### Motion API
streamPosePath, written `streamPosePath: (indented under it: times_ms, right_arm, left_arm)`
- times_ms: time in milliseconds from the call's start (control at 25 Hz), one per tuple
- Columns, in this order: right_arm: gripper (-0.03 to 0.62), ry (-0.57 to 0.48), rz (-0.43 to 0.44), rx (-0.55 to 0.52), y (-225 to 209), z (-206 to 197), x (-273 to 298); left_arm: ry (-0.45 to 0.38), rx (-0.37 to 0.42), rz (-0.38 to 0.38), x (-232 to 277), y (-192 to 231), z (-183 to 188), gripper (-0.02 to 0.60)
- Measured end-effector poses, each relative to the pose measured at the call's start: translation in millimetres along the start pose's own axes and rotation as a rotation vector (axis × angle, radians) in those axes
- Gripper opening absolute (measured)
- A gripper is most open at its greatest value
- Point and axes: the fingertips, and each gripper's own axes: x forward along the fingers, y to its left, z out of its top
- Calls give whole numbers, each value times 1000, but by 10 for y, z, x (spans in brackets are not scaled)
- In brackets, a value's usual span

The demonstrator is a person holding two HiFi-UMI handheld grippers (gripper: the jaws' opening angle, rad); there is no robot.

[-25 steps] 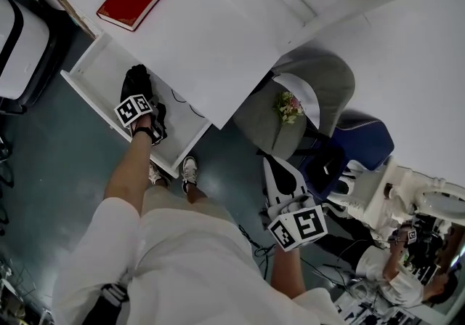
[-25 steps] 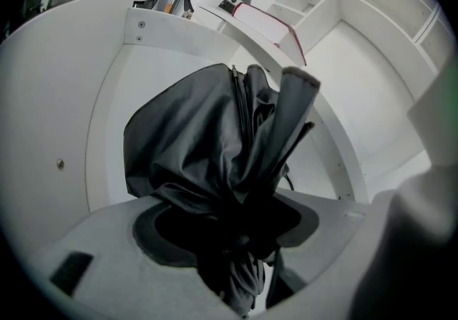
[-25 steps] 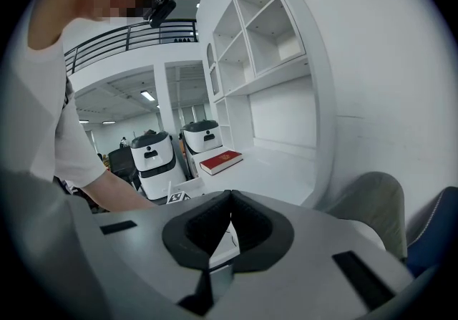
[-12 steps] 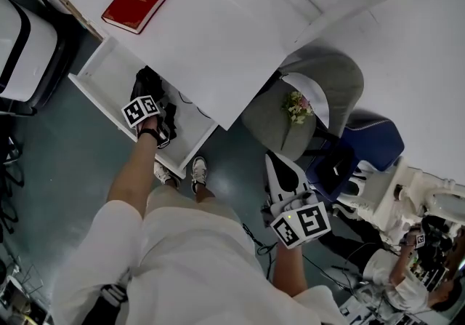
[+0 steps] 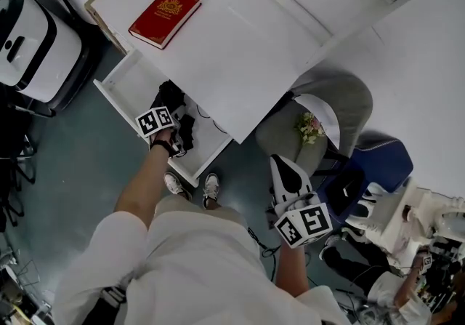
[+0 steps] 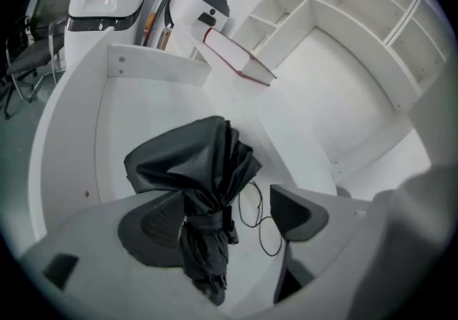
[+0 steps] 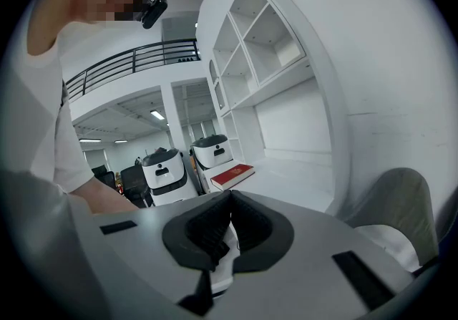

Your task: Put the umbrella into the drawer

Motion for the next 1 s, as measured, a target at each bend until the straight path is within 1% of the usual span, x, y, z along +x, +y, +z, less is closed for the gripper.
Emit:
streamPosePath:
  times_ms: [200,280,400,520,680,800,880,1000]
  right_arm:
    - [2,-36,49,-2,111,105,77]
    - [0,-50,79,-9,183,151,131]
    - [1,-63,125,-21,300,196,206]
    - [0,-77,165,-31,429,235,247]
    - [2,-92,206,-38,562,277,271]
    - [0,-102,233,-37,614,307,293]
    - [1,-105,248,-41,641,318,312]
    - [0,-113,263,-56,685,358,329]
  left_arm:
    - [-46,34,-90,-350,-242,140,374]
    - [-77,61,-108,-498,-296,217,327]
    - [-117,94,-126,-712,-364,323,314]
    - [-171,136,-131,-954,-409,459,271]
    - [-250,209,-135,-1322,-481,655,164]
    - [-311,263,-137,-1607,-532,799,101]
    - [-359,291,-126,-1797,-528,875,64]
    - [-426,336,-81,-2067,-453,922,34]
